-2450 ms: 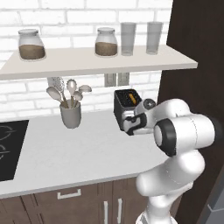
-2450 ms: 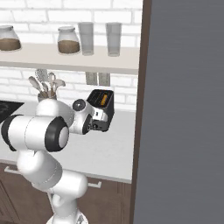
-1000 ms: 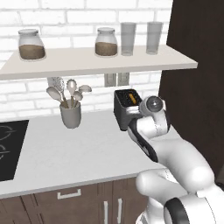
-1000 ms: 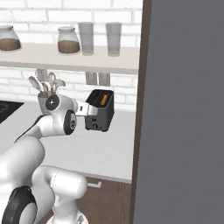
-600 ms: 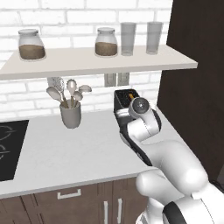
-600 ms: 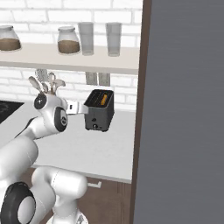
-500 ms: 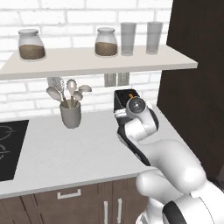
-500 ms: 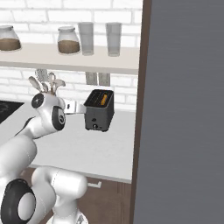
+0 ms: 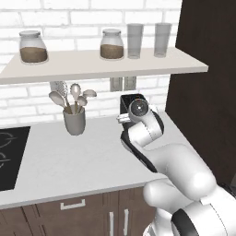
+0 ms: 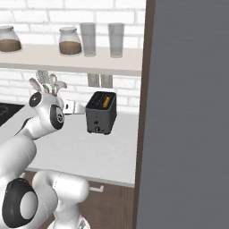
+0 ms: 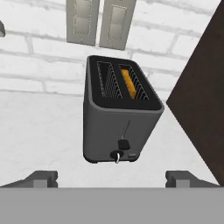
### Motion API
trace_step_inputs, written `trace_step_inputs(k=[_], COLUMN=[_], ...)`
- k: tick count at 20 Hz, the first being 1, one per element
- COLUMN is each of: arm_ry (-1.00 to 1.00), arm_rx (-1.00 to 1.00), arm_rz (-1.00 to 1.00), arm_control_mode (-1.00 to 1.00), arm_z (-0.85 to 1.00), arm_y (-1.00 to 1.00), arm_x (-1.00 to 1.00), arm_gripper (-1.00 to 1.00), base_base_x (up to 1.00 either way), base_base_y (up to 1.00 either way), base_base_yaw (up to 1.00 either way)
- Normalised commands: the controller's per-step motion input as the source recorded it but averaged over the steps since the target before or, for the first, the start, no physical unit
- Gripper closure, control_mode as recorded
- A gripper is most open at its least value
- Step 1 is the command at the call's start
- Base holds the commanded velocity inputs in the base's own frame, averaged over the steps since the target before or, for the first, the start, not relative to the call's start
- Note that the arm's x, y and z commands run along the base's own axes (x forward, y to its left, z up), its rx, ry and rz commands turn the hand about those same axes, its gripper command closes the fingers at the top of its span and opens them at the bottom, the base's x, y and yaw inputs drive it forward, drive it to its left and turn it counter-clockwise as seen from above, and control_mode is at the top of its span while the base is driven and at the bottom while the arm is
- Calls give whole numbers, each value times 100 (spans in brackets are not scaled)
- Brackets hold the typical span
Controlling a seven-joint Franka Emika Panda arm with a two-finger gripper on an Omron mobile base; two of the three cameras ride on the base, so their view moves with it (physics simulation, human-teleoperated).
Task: Start the toaster. Once the lever pops up, take the bread to the plate on the dining counter.
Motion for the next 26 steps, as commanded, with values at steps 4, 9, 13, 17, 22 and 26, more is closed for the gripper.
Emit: trace_step_inputs(k=[4, 9, 13, 17, 22, 26], arm_ry=[0, 0, 0, 0, 0, 0], arm_rx=[0, 0, 0, 0, 0, 0], arm_rz=[0, 0, 0, 0, 0, 0], arm_control_mode=[-100, -100, -100, -100, -100, -100], arm_z=[0, 0, 0, 0, 0, 0], arm_y=[0, 0, 0, 0, 0, 0], arm_x=[0, 0, 0, 0, 0, 0], arm_gripper=[-100, -100, -100, -100, -100, -100], base_base_x=[0, 0, 0, 0, 0, 0], base_base_y=[0, 0, 0, 0, 0, 0], base_base_yaw=[0, 0, 0, 0, 0, 0])
